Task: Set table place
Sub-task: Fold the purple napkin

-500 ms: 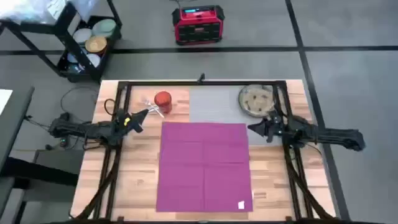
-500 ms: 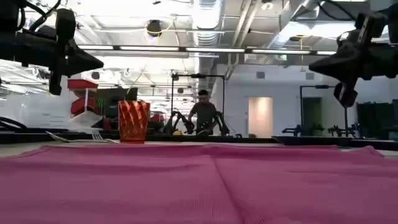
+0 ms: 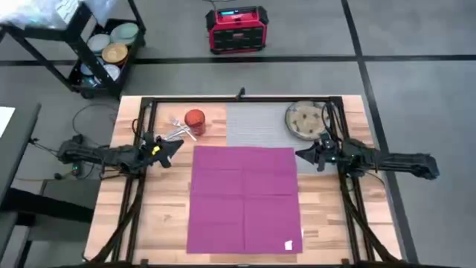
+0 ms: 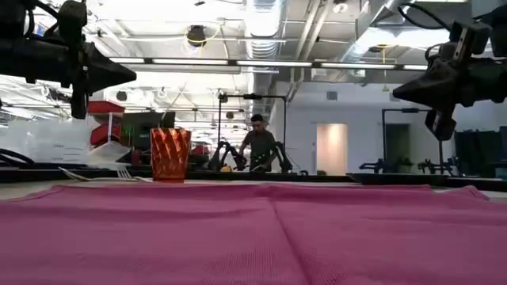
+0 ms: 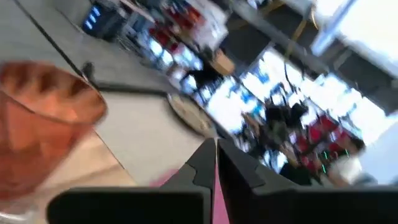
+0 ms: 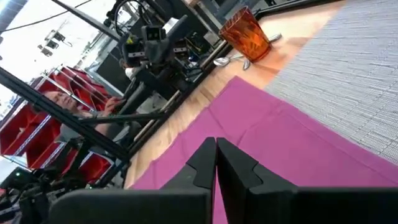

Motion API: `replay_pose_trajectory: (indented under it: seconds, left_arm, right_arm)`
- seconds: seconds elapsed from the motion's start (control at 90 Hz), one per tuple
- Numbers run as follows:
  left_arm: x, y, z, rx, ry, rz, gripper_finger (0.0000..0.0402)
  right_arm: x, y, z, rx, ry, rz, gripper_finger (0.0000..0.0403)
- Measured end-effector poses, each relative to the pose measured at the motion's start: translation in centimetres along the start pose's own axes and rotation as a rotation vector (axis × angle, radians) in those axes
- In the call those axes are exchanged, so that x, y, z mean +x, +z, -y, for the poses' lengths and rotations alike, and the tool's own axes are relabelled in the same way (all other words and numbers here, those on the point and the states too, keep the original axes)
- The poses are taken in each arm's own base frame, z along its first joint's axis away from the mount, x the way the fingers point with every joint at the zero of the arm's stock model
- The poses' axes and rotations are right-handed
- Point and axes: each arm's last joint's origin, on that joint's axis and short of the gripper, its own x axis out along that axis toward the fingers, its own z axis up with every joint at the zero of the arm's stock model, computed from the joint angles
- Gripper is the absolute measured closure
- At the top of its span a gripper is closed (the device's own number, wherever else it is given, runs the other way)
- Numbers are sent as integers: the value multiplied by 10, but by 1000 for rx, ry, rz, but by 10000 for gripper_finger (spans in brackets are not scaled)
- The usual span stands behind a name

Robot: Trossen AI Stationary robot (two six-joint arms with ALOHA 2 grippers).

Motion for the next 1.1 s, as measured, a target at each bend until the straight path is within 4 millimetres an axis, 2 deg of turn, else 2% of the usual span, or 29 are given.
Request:
replay_pose_trajectory:
  seconds: [0.2,0.344,0.433,0.544,0.711,0.911,1.1]
  left_arm:
    - [-1,-16,-9,42,165,-355,401]
    - [2,-20,-7,48,144,-421,401]
    - [2,-15,-2,40,125,-419,401]
    - [1,15,23,51,25,-347,402]
    - [-6,74,67,192,-56,-247,402]
    - [-1,140,126,411,-53,-243,401]
    - [16,191,175,641,63,-395,401]
  right_arm:
    - [0,0,0,3,0,-1,403]
    - [0,1,0,15,-12,16,403]
    - [0,2,-1,48,-12,42,403]
    - [-2,9,-7,84,9,69,403]
    - [-11,38,-36,51,52,98,403]
    - [-18,92,-89,-99,-4,41,403]
    - [-10,147,-146,-252,-114,-124,403]
